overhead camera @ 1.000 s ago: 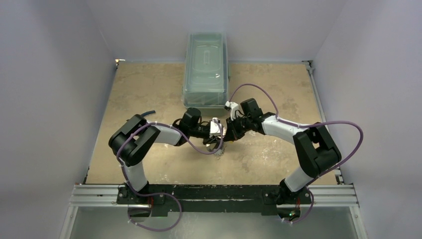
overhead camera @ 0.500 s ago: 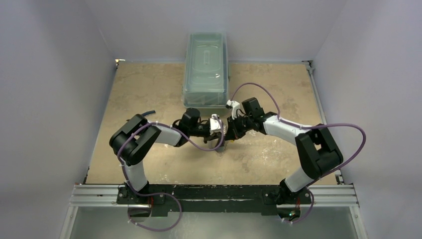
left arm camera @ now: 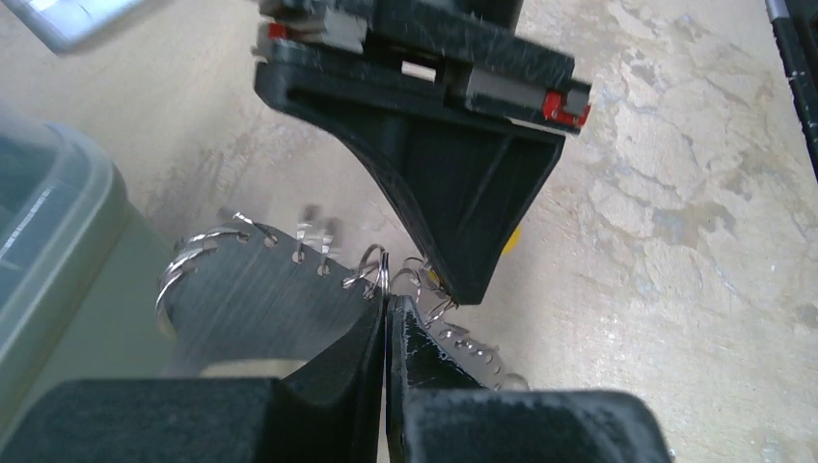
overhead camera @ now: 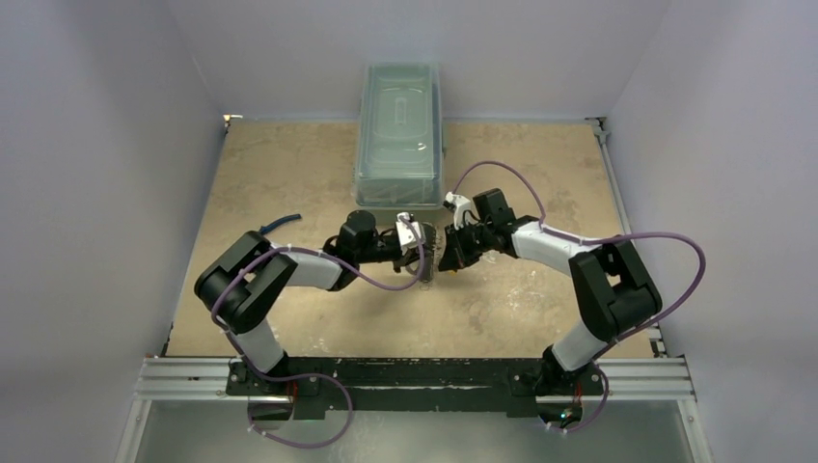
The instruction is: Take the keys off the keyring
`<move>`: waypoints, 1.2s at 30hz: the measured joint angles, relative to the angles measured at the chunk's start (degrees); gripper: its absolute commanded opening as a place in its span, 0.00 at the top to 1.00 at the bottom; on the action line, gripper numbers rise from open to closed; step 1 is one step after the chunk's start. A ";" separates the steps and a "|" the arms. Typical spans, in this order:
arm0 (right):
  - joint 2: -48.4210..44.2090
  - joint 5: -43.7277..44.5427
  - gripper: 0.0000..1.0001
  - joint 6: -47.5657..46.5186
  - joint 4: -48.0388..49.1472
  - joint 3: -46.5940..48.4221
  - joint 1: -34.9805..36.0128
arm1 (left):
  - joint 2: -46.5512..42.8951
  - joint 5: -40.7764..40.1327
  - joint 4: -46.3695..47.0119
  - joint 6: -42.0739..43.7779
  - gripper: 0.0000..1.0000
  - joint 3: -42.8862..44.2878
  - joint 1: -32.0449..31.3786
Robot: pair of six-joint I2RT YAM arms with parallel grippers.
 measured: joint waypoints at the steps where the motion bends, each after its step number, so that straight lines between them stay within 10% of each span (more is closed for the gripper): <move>1: 0.33 0.02 1.00 0.02 -0.04 0.00 -0.07 | -0.20 -0.02 0.57 -0.50 1.00 0.00 0.00; 20: 0.87 0.00 1.00 0.46 0.20 0.00 -0.72 | -2.67 -0.46 -2.01 -2.23 1.00 0.00 0.85; 36: -5.18 -1.44 1.00 -2.03 -3.63 0.04 -7.61 | -19.98 -2.12 -43.04 17.64 1.00 6.29 5.68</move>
